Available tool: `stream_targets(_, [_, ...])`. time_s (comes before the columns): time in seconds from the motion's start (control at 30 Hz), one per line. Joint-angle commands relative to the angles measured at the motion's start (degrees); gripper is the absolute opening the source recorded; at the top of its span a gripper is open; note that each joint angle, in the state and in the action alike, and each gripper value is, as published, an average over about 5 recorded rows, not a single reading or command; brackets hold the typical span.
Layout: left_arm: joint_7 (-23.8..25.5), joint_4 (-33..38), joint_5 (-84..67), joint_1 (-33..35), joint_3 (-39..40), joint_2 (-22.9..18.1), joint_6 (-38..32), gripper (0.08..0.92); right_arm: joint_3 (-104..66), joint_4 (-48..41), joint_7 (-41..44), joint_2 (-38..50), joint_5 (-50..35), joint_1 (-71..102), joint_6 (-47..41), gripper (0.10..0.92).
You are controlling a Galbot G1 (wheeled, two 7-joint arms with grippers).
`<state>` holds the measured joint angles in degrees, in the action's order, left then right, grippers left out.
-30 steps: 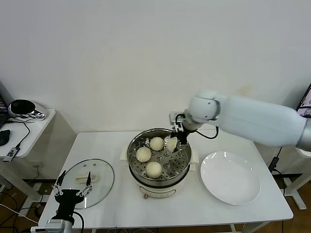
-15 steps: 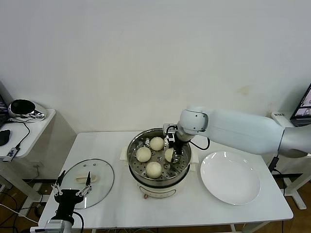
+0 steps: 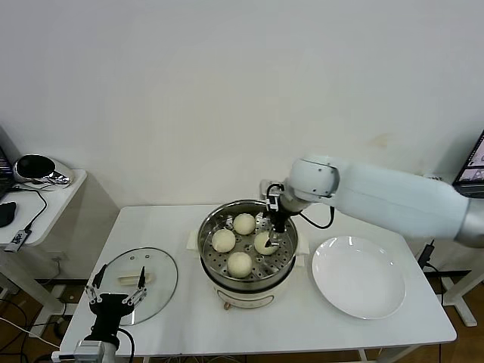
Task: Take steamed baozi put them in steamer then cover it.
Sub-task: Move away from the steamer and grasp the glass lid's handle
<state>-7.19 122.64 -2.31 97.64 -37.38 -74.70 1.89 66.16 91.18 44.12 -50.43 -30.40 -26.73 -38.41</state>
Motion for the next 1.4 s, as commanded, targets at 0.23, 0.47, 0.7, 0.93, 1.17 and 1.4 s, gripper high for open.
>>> stream_targets(0.23, [-0.5,-1.4,0.0,0.2,-0.2,0.0,-1.1,0.823,-60.5,19.6,-38.5,22.8,1.2,68.4,33.3,0.823])
stream_targets(0.47, [-1.8,-3.3,5.8,0.1,-0.3,-1.0,-3.7,0.823,-95.7,17.6,-38.3,1.5,16.4,99.0,50.3,0.823])
stream_targets(0.7, [-4.4,-7.5,31.8,0.6,-3.1,-0.8,-6.0,0.823,-111.3,18.5,-35.3,-16.7,18.4,108.6,54.1,0.823])
stream_targets(0.93, [-3.7,-12.5,62.3,2.5,-10.1,3.5,-9.9,0.823,-119.1,20.8,-37.8,-25.3,17.8,114.3,51.1,0.823])
stream_targets(1.17, [-3.8,-17.1,73.0,0.8,-8.2,9.4,-10.8,0.823,-124.7,20.7,-44.2,-28.4,17.3,116.8,49.1,0.823])
stream_targets(1.4, [-2.9,-25.2,74.4,-7.7,-3.3,11.5,-11.1,0.823,-127.8,20.4,-46.8,-29.8,15.9,119.7,49.6,0.823])
